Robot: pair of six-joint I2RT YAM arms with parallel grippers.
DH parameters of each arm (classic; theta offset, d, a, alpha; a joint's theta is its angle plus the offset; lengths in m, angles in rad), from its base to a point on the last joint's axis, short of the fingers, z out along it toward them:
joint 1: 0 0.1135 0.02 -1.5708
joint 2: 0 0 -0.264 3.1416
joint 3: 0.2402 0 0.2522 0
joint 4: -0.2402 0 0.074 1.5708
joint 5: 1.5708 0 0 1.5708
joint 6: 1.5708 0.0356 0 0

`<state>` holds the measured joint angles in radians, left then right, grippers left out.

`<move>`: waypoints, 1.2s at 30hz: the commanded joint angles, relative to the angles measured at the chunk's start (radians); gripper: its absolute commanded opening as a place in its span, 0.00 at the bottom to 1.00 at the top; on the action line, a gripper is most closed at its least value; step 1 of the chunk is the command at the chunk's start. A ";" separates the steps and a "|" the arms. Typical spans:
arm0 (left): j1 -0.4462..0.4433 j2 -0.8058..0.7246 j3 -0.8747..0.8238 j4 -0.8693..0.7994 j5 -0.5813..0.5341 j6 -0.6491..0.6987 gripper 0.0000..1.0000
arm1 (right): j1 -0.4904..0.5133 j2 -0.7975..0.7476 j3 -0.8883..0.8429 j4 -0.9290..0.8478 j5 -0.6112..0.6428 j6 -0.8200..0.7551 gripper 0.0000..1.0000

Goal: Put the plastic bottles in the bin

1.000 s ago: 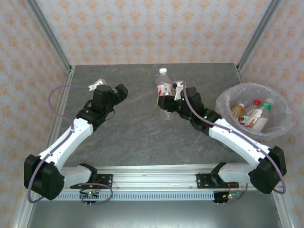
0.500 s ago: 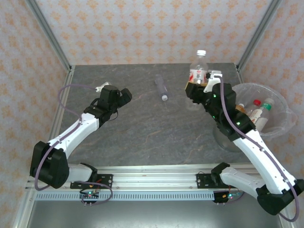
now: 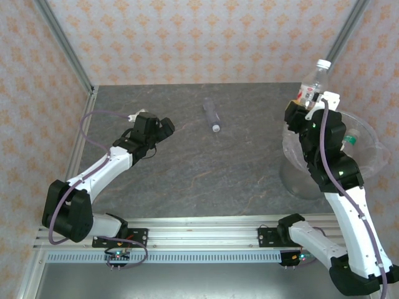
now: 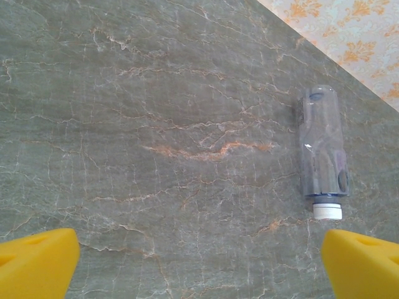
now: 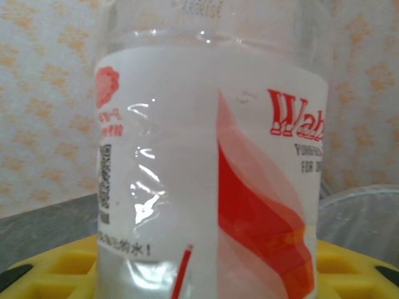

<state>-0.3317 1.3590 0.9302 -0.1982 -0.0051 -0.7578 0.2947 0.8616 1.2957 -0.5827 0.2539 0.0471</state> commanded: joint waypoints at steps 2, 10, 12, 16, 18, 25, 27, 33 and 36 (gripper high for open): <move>0.004 -0.009 0.009 -0.010 -0.011 0.008 1.00 | -0.076 -0.022 0.017 -0.031 0.090 -0.068 0.53; 0.004 -0.001 0.009 -0.017 -0.009 0.001 1.00 | -0.257 -0.024 -0.037 -0.006 0.070 -0.078 0.52; 0.003 -0.002 0.007 -0.020 -0.008 0.001 1.00 | -0.292 -0.022 -0.051 -0.003 0.073 -0.076 0.52; 0.004 -0.003 0.004 -0.027 -0.012 0.001 1.00 | -0.333 -0.012 -0.098 0.003 0.097 -0.076 0.52; 0.003 0.000 0.004 -0.028 -0.015 0.002 1.00 | -0.338 -0.001 -0.123 -0.001 0.087 -0.070 0.54; 0.003 0.015 0.013 -0.029 -0.009 -0.003 1.00 | -0.338 0.027 -0.128 -0.082 0.041 0.009 0.81; 0.003 0.014 0.013 -0.029 -0.009 -0.003 1.00 | -0.337 0.031 -0.107 -0.111 0.037 0.017 0.87; 0.004 0.019 0.010 -0.029 -0.008 -0.007 1.00 | -0.337 0.023 -0.044 -0.164 0.100 0.049 0.94; 0.004 0.020 0.009 -0.023 -0.007 -0.009 1.00 | -0.336 0.028 -0.018 -0.180 -0.003 0.053 0.95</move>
<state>-0.3317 1.3708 0.9302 -0.2016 -0.0051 -0.7609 -0.0383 0.8993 1.2343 -0.7189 0.3042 0.0788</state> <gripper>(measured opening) 0.999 0.949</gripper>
